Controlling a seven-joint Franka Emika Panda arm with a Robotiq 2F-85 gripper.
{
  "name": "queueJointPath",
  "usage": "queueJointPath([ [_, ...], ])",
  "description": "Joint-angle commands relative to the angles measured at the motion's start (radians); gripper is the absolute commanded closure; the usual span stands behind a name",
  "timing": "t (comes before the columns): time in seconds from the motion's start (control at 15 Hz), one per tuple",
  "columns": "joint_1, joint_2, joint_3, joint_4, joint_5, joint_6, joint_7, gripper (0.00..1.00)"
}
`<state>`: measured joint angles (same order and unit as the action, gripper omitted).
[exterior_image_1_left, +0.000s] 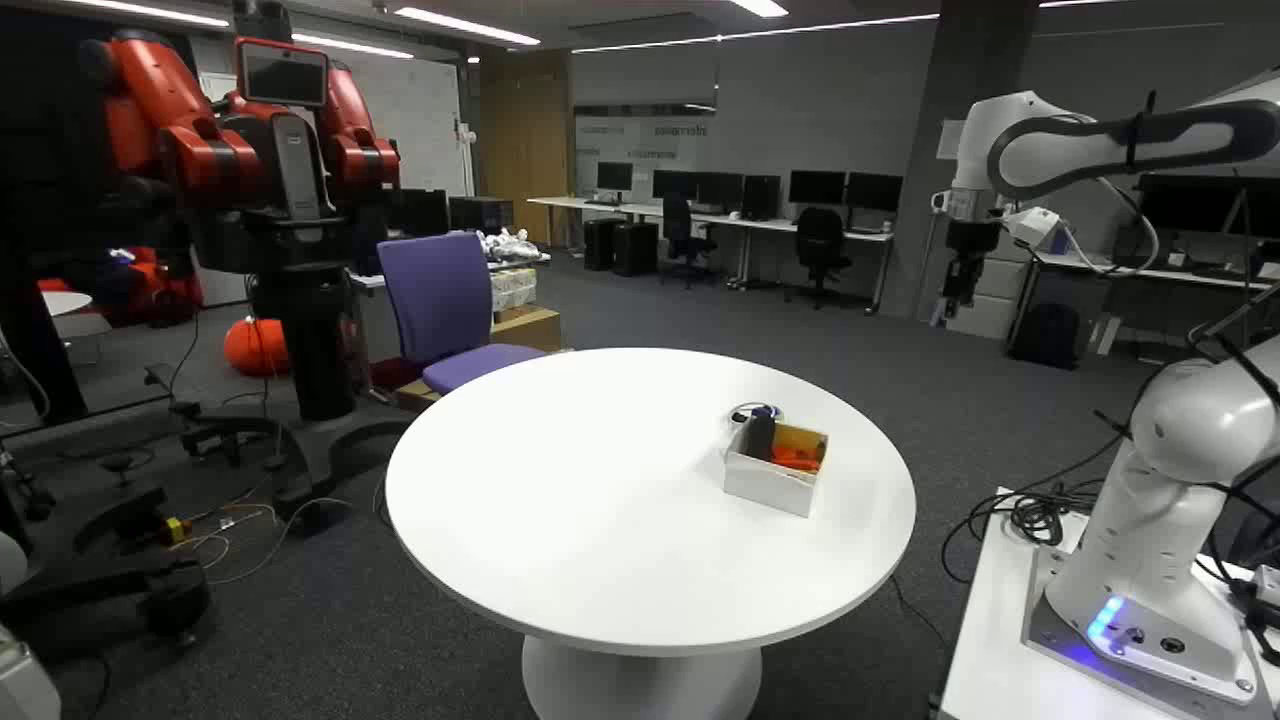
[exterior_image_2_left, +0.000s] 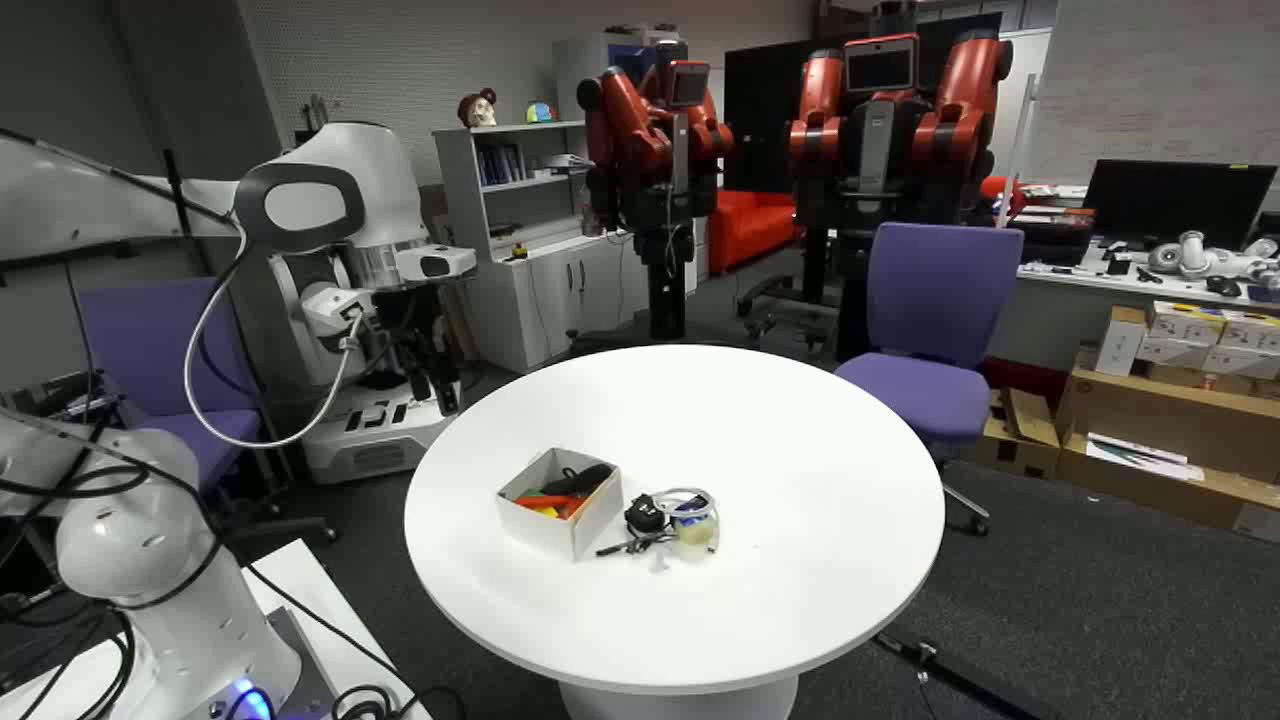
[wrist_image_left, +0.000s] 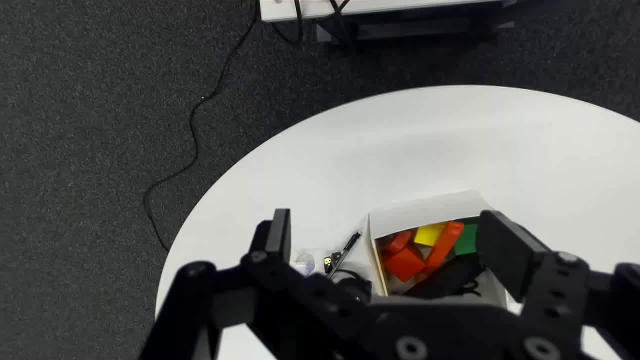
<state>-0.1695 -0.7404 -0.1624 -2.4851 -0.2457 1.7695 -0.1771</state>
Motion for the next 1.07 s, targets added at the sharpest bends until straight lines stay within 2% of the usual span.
queueJointPath([
  [0.0, 0.01, 0.0, -0.007, 0.002, -0.005, -0.004, 0.005, 0.0],
  [0.73, 0.01, 0.0, -0.007, 0.002, -0.005, -0.004, 0.005, 0.0],
  [0.87, 0.016, 0.046, 0.006, 0.032, -0.042, 0.049, 0.0, 0.0],
  [1.0, 0.028, 0.12, 0.01, 0.103, -0.031, 0.048, 0.005, 0.0],
])
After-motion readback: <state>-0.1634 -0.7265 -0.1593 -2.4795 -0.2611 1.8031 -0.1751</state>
